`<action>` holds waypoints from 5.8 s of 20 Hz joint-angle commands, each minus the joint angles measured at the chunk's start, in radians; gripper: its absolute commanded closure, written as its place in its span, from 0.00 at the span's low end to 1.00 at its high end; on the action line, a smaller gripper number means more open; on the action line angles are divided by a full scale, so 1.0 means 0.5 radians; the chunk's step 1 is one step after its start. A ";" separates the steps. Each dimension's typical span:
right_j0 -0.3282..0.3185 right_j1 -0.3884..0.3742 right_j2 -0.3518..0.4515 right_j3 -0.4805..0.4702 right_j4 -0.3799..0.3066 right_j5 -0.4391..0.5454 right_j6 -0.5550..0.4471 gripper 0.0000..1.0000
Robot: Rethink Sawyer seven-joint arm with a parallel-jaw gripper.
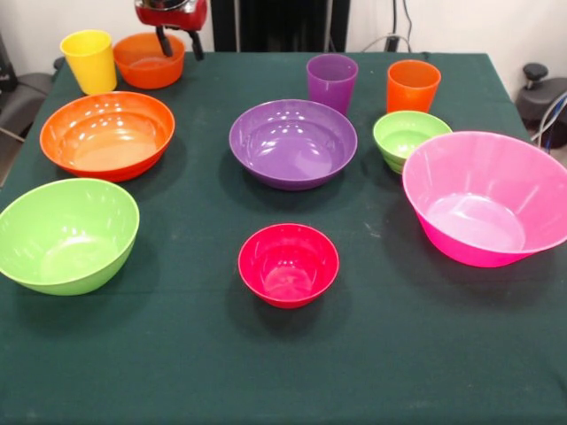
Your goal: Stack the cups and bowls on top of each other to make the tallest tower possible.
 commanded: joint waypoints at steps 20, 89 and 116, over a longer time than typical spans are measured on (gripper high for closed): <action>-0.019 0.242 0.263 -0.395 -0.206 0.161 -0.369 0.00; 0.338 -0.040 0.021 0.327 -0.006 -0.346 0.370 1.00; 0.611 0.049 -0.221 0.286 0.189 -0.552 0.342 1.00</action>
